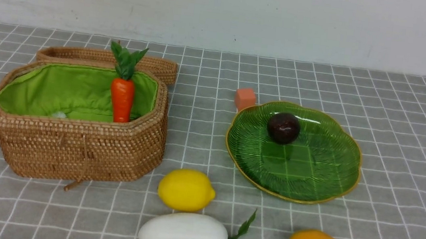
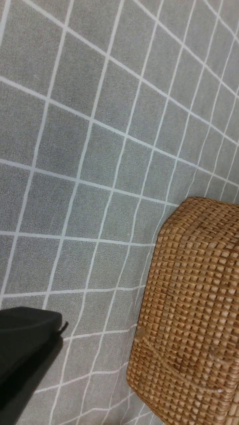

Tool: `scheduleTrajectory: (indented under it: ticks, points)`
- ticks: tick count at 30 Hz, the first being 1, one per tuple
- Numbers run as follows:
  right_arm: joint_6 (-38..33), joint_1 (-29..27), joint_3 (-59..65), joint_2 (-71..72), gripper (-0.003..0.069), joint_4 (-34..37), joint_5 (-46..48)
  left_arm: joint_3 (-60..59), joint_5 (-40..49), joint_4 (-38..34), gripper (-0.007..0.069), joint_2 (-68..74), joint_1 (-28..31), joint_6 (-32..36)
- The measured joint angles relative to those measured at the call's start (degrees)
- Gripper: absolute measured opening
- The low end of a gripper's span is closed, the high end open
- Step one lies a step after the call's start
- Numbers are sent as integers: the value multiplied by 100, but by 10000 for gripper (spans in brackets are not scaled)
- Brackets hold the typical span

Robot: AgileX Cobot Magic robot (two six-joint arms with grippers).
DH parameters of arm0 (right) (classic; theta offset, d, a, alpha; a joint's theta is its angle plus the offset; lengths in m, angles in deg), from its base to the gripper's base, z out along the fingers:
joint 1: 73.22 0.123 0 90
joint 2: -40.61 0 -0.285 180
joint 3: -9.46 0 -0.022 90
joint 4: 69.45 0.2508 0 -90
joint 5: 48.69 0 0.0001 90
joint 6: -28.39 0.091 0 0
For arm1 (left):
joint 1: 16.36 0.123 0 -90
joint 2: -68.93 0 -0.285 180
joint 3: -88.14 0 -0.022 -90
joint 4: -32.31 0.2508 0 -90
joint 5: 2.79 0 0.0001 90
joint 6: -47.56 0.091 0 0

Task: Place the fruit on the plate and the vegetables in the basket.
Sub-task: Use the right arm to grab a mango and put it into the right plate

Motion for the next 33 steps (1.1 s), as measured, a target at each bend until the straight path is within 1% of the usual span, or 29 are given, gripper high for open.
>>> scheduleTrajectory:
  ticks: [3, 6, 8, 13, 14, 15, 16, 17, 21, 23, 24, 25, 26, 28, 29, 30, 31, 32, 33]
  points:
    - [0, 0, 0, 0, 241, -31, -18, 0, 0, 0, -9, 0, 0, 0]
    - [6, 0, 53, 0, 241, -66, -309, 0, 0, 0, -6, 0, 0, 0]
    - [162, 0, 66, 0, 241, 29, -1051, 0, 0, 0, -3, 0, 0, 0]
    - [1045, 0, 66, 0, 241, 822, -2848, 0, 0, 0, 0, 0, 0, 0]
    - [1139, 0, 66, 0, 241, 891, -2929, 0, 0, 0, 0, 0, 0, 0]
    - [1364, 0, 59, 0, 241, 1035, -3327, 0, 0, 0, 1, 0, 0, 0]
    - [1759, 0, -90, 0, 241, 1140, -3553, 0, -3, 0, 4, 0, 0, 0]
    - [1941, 0, -258, -20, 241, 1106, -3530, 0, -3, 0, 4, 0, 0, 0]
    - [2679, 43, -1393, -355, 241, 712, -2955, 0, -3, 0, 6, 0, 0, 0]
    - [2935, 130, -2250, -667, 241, 399, -2361, 0, -3, 0, 8, 0, 0, 0]
    - [2954, 141, -2351, -761, 241, 363, -2361, 0, -3, 0, 8, 0, 0, 0]
    - [3052, 234, -3154, -1131, 241, 34, -1738, 0, -3, 0, 11, 0, 0, 0]
    - [3065, 303, -3543, -1367, 241, -137, -1321, 0, -3, 0, 12, 0, 0, 0]
    - [2972, 421, -4329, -1928, 241, -520, -557, 0, -7, 0, 15, 0, 0, 0]
    - [2915, 433, -4479, -2055, 241, -600, -470, 0, -7, 0, 15, 0, 0, 0]
    - [2528, 529, -5014, -2614, 241, -946, 277, 0, -7, 0, 17, 0, 0, 0]
    - [2253, 564, -5199, -2903, 241, -1074, 538, 0, -7, 0, 18, 0, 0, 0]
    - [2141, 571, -5226, -3012, 241, -1095, 579, 0, -7, 0, 18, 0, 0, 0]
    - [1833, 592, -5341, -3316, 241, -1126, 762, 0, -7, 0, 18, 0, 0, 0]
